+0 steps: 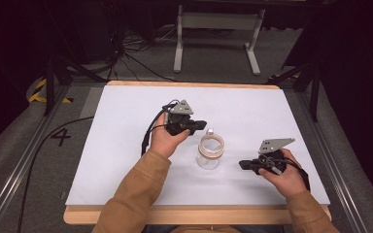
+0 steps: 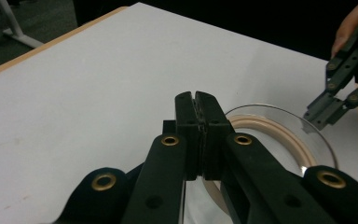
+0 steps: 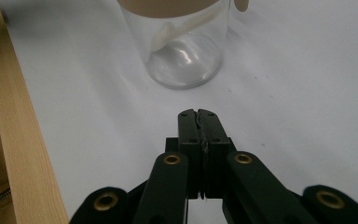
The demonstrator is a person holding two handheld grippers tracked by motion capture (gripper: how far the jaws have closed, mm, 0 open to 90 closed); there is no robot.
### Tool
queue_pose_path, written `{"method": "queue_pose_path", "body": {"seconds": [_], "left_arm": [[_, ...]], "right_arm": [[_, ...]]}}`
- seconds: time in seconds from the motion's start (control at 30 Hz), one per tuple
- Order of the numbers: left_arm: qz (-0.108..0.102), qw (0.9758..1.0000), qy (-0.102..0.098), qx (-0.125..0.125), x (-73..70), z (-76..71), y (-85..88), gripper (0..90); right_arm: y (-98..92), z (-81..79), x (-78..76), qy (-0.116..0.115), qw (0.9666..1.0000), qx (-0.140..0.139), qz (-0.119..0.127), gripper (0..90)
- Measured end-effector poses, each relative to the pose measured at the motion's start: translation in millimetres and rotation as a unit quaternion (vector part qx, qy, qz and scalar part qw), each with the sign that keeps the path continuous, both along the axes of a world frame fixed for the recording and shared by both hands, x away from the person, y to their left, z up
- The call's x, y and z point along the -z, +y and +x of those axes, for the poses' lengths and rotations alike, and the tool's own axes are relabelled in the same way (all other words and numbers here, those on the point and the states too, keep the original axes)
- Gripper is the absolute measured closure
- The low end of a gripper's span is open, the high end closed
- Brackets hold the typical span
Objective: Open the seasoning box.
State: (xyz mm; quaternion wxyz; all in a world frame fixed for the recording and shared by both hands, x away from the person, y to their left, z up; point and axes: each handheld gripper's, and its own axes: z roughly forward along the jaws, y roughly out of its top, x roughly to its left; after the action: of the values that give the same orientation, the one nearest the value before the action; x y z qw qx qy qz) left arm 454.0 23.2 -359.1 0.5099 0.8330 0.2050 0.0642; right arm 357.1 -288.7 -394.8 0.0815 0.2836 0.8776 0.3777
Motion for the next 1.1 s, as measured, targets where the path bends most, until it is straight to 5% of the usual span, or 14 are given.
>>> {"method": "queue_pose_path", "body": {"seconds": [0.17,0.8,1.1], "left_arm": [[0.004,0.9999,-0.012,0.009,0.7,4.3,-10.2,89.5],[0.013,0.9998,0.003,0.017,10.2,13.6,-19.2,89.3],[0.01,0.9998,0.008,0.017,10.8,14.3,-18.5,89.6]], "right_arm": [[0.7,-6.5,1.1,-0.022,0.9997,0.011,0.007,90.0],[16.2,-14.8,3.5,-0.031,0.9992,0.003,0.027,90.0],[30.8,-17.0,-7.3,-0.049,0.9966,-0.002,0.066,90.0]]}}
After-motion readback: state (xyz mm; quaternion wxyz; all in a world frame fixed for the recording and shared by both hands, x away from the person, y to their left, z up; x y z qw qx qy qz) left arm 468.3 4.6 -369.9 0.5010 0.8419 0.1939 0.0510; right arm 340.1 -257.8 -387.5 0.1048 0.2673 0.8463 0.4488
